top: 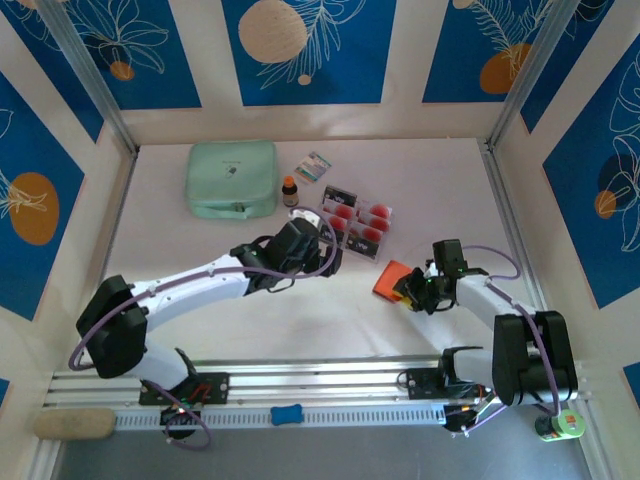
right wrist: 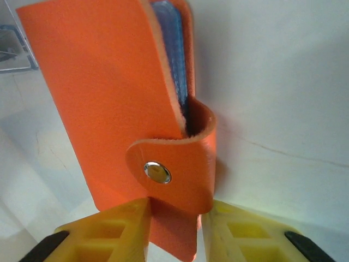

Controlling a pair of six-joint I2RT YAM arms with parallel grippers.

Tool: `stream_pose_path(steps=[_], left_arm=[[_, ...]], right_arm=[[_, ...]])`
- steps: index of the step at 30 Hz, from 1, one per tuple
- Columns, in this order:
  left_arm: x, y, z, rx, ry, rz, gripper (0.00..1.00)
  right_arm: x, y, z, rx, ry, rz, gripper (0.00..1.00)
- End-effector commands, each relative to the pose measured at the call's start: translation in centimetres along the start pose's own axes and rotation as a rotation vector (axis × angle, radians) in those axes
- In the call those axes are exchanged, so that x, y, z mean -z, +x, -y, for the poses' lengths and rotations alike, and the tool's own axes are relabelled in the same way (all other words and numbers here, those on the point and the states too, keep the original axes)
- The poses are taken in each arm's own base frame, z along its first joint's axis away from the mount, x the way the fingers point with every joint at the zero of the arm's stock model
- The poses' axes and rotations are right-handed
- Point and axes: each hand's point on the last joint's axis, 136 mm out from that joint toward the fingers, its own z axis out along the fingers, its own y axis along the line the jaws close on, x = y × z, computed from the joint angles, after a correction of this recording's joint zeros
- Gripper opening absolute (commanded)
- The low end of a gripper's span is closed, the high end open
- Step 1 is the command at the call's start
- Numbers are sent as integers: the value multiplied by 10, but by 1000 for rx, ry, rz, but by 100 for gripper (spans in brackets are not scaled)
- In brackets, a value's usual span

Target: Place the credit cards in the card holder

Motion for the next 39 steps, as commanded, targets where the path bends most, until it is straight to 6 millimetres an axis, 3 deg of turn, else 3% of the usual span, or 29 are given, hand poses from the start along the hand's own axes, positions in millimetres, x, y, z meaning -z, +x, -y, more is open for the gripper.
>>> stream_pose_path(steps=[1,6,10,14,19,24,28,35,39], left_arm=[[2,-5,5,-7,-22,0,100],[3,-7,9,-8,-18,-6,100],[8,-5,5,11,-21,1,100],[25,-1,-13,23,-66,21,100],[45,2,-39,57,-74,49,100],[49,-5,-62,172,-20,52,100],[46,-21,-71,276,79,77,100],[39,-52,-81,489,282,144,100],[40,-67,-85,598,385,204,100]], right_arm=[[3,0,-11,14,-33,-30,23],[4,0,-12,12,-61,-39,1],[8,7,-11,1,-104,-51,0],[18,27,-12,14,-167,-64,0],[41,49,-34,90,-277,-67,0],[63,67,-85,255,-385,-123,0],[76,77,-139,413,-445,-158,0],[88,91,-231,667,-608,-224,0],[91,91,-267,723,-697,-281,0]])
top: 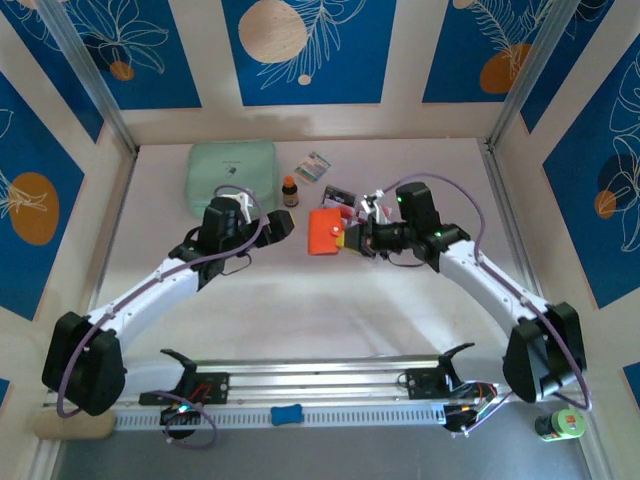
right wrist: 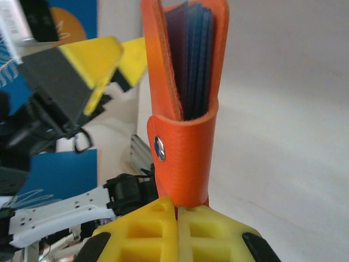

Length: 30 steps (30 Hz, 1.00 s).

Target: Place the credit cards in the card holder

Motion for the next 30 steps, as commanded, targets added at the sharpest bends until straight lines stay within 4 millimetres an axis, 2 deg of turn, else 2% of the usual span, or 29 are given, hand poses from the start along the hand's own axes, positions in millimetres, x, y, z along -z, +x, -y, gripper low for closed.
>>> stream_pose_path(steps=[1,6,15,22,30], left_arm=[[1,-16,26,112,200,39,100],[2,-28,27,186,272,94,100],[6,-37,35,200,327,132,100],[16,-40,29,197,298,176,100],[37,-40,21,89,193,213,100]], right_arm=[[-8,-14,-39,110,-152,-58,0],[-28,-20,-52,111,-193,-116,0],[-51,-12,-53,87,-192,-157,0],[-54,-8,-45,66,-173,-151,0],[-53,-3,-41,59,-167,-150,0]])
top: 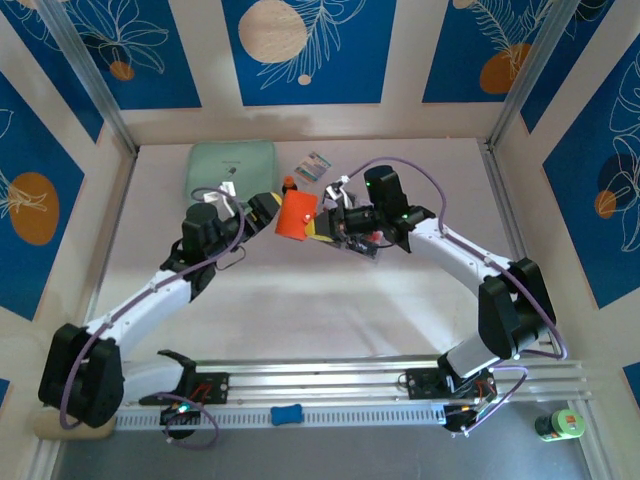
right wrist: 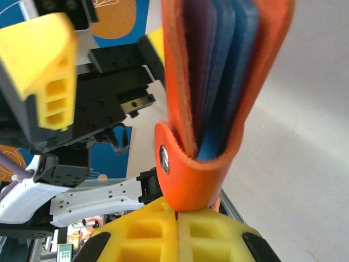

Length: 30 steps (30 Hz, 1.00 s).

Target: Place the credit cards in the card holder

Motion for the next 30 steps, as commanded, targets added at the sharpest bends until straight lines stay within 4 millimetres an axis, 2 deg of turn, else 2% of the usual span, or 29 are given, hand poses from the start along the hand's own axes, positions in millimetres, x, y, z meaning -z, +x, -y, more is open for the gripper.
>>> stream_pose_path(steps=[1,8,11,18,21,27,30], left_arm=[[8,-4,-1,-88,-42,11,100],[-2,4,7,-167,-13,-77,100],[-10,10,8,-162,13,-111,100],[-20,8,15,-118,86,-100,98],[-21,8,19,-106,118,-95,93],[-23,11,24,-85,170,-102,73],[-23,14,21,-70,171,-106,70]], right_arm=[[0,6,-6,11,-23,-13,0],[-4,8,-7,7,-39,-24,0],[-6,8,-11,11,-51,-32,0],[-13,11,-19,26,-66,-58,0],[-16,13,-20,27,-68,-68,0],[-18,14,-21,29,-69,-73,0],[-18,14,-21,30,-70,-74,0]])
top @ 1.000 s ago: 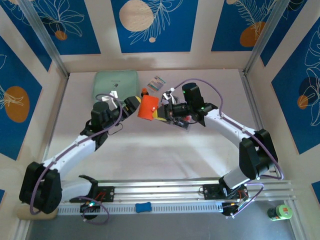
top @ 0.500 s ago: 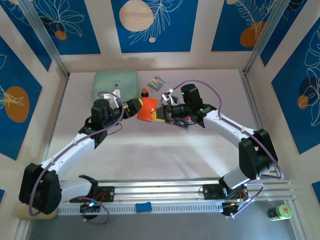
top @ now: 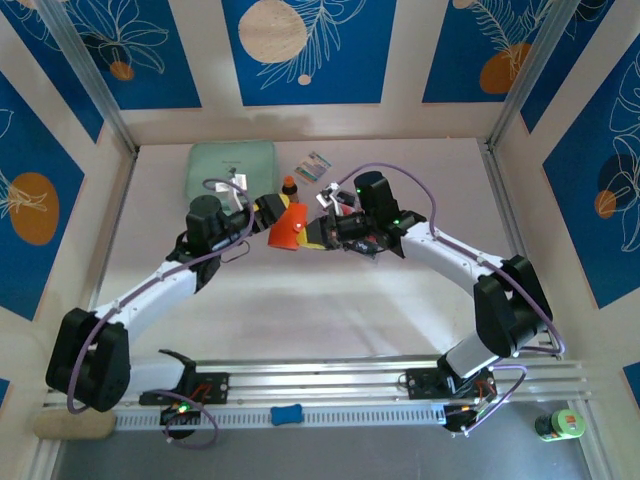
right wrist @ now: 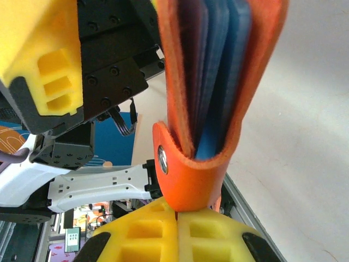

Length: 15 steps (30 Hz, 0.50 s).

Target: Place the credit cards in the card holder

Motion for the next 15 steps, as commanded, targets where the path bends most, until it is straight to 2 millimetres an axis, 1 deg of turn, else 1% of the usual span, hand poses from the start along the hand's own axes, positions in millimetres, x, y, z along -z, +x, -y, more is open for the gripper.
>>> stream_pose_path(steps=[1,4,7,12,15], left_arm=[[-1,4,3,11,44,-7,70],[-1,9,0,15,45,-18,69],[-1,12,-2,19,51,-25,65],[-3,14,0,23,80,-33,52],[-4,13,4,25,110,-33,40]], right_arm=[[-1,0,-15,27,-38,-20,0],[-1,0,-15,28,-38,-20,0],[-1,0,-14,26,-38,-22,0],[-2,-1,-12,23,-37,-24,0],[-3,-2,-10,19,-34,-25,0]])
